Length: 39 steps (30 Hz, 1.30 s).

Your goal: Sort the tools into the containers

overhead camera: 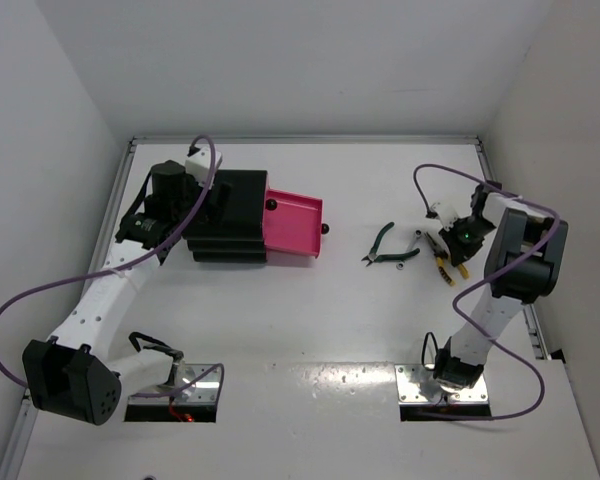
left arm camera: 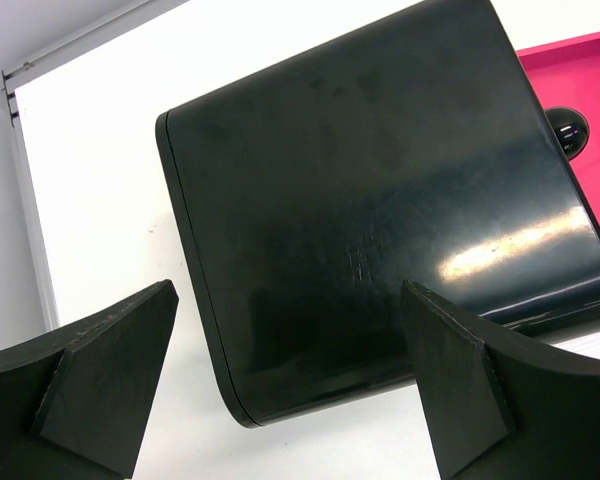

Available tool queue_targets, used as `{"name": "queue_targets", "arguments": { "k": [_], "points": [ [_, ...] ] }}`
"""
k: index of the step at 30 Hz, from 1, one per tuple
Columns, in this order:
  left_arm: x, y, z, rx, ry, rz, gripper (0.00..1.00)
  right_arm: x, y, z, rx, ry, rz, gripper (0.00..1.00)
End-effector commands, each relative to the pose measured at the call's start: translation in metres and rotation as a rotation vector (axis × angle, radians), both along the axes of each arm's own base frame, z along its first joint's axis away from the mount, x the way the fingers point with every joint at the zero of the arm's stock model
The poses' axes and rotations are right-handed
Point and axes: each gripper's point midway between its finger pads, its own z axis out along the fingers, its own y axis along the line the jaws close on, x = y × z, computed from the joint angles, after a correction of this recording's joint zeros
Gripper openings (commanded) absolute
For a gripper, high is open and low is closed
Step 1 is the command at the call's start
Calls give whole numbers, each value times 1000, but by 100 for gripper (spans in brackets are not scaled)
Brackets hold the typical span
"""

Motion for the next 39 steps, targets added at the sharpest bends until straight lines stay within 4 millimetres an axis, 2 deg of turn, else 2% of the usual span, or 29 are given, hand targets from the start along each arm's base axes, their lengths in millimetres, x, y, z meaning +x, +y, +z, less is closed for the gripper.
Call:
{"name": "queue_targets", "arguments": {
  "k": [1, 5, 6, 7, 8, 10, 11, 13, 14, 15, 16, 17, 19, 20, 21, 22, 23, 24, 25, 26, 27, 29, 31, 36, 37, 38, 39],
  "points": [
    [3, -5, 20, -33, -50, -2, 99, 5, 13, 39, 61, -119, 8, 0],
    [3, -2, 20, -33, -50, 7, 99, 5, 31, 74, 126, -216, 25, 0],
    [3, -2, 20, -33, -50, 7, 99, 14, 32, 96, 130, -277, 35, 0],
    [3, -2, 20, -33, -50, 7, 99, 15, 41, 106, 176, -296, 43, 0],
    [3, -2, 20, -33, -50, 7, 99, 24, 41, 122, 179, -336, 51, 0],
    [3, 0, 20, -28, -51, 16, 99, 31, 60, 136, 235, -360, 83, 0],
    [6, 3, 21, -36, -49, 33, 99, 41, 75, 149, 270, -389, 98, 0],
    [10, 3, 20, -54, -41, 29, 99, 49, 93, 160, 290, -408, 130, 0],
    [10, 1, 19, -67, -29, 25, 99, 59, 114, 164, 311, -428, 178, 0],
    [11, 3, 19, -76, -27, 22, 99, 65, 125, 171, 317, -450, 196, 0],
    [14, 5, 18, -88, -19, 29, 99, 69, 137, 170, 332, -442, 201, 0],
    [15, 3, 14, -91, -7, 20, 99, 75, 161, 168, 349, -432, 253, 0],
    [18, 4, 15, -106, -6, 23, 99, 81, 184, 165, 360, -409, 294, 0],
    [18, 1, 20, -113, -14, 12, 99, 87, 204, 171, 373, -415, 330, 0],
    [20, 1, 25, -114, -24, 11, 99, 89, 215, 161, 384, -374, 340, 0],
    [20, 1, 19, -111, -5, 12, 99, 97, 224, 167, 391, -386, 347, 0],
    [21, 1, 24, -113, -15, 12, 99, 94, 238, 165, 389, -362, 378, 0],
    [22, 1, 20, -111, -5, 12, 99, 94, 247, 163, 396, -344, 386, 0],
    [21, 1, 18, -110, 4, 13, 99, 103, 254, 159, 387, -343, 400, 0],
    [22, 4, 18, -110, 4, 22, 99, 101, 265, 157, 387, -321, 401, 0],
    [23, 4, 15, -108, 13, 22, 99, 106, 272, 161, 394, -329, 402, 0],
    [22, 2, 14, -122, 16, 19, 99, 104, 288, 150, 402, -279, 408, 0],
    [24, 4, 11, -125, 26, 21, 99, 111, 298, 152, 391, -283, 415, 0],
    [24, 2, 11, -129, 27, 13, 99, 105, 333, 139, 375, -232, 453, 0],
    [25, 6, 8, -128, 35, 22, 99, 108, 340, 143, 382, -241, 454, 0],
    [25, 6, 8, -128, 35, 22, 99, 109, 340, 140, 380, -227, 452, 0],
    [25, 5, 8, -136, 37, 27, 99, 105, 346, 131, 376, -193, 462, 0]
  ]
}}
